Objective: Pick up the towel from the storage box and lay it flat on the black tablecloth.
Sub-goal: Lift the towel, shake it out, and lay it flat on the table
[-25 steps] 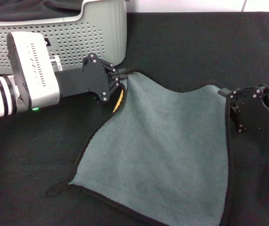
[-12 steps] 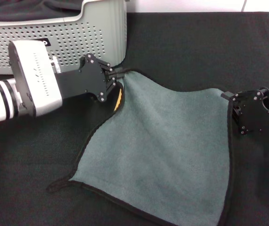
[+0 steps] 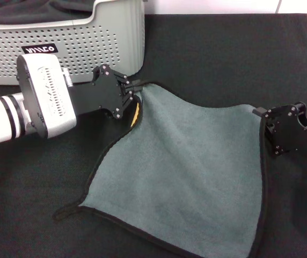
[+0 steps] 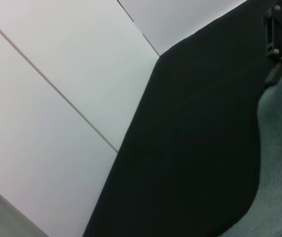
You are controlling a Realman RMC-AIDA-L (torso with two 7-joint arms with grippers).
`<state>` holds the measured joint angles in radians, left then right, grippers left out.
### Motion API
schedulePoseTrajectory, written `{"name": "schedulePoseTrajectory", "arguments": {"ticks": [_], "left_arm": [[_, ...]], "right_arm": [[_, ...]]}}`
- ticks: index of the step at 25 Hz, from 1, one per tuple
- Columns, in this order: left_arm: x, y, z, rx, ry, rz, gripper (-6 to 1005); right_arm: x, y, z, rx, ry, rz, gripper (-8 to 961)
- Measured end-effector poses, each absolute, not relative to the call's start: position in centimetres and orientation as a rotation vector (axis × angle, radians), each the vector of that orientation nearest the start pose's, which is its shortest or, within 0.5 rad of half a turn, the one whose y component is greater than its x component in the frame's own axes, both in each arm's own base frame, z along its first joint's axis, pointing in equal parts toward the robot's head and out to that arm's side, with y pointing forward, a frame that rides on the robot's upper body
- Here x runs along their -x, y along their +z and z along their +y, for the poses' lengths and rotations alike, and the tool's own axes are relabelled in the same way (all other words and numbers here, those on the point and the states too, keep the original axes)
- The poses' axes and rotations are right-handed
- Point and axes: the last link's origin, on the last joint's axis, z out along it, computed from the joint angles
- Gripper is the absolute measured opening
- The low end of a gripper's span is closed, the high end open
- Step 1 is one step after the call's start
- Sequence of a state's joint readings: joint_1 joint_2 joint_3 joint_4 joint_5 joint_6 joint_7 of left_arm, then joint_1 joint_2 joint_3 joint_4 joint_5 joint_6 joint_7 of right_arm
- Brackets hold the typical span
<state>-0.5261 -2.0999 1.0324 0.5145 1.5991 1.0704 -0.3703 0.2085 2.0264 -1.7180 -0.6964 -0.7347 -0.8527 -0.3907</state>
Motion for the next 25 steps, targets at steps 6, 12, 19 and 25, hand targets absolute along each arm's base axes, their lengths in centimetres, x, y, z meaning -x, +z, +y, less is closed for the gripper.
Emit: {"name": "schedulePoseTrajectory", "arguments": {"ticks": [6, 12, 19, 25], "left_arm": [[26.8, -4.6, 36.4, 2.380, -0.240, 0.457, 149], [26.9, -5.3, 36.6, 2.379, -0.197, 0.479, 151], [27.0, -5.9, 36.9, 2.378, -0.149, 0.509, 153], [26.8, -5.8, 37.1, 2.362, -0.160, 0.498, 154]], "right_arm": [[-29.2, -5.2, 31.1, 2.095, -0.027, -0.826, 1], [-29.4, -5.3, 31.1, 2.102, -0.047, -0.820, 1], [-29.6, -5.4, 31.2, 2.106, -0.065, -0.814, 1], [-29.7, -5.4, 31.2, 2.110, -0.072, -0.809, 1]]}}
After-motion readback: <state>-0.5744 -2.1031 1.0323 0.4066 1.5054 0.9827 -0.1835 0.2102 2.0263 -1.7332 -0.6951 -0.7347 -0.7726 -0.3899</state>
